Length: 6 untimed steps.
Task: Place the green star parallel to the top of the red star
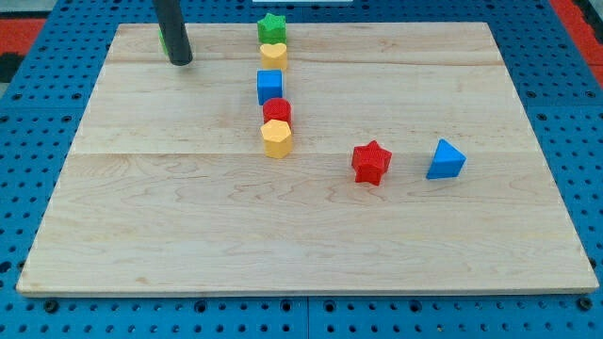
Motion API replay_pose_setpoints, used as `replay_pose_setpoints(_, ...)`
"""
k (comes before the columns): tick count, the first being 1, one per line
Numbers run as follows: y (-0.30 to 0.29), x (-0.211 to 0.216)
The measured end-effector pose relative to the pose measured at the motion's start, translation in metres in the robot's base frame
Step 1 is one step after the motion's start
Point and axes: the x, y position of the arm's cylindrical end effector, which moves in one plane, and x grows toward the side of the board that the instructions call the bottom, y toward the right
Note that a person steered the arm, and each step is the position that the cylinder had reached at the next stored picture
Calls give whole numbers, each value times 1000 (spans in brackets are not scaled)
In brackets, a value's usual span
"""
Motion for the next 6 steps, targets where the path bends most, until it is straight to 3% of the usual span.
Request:
replay_pose_setpoints(3, 17, -18)
replay_pose_setpoints(6, 43, -80)
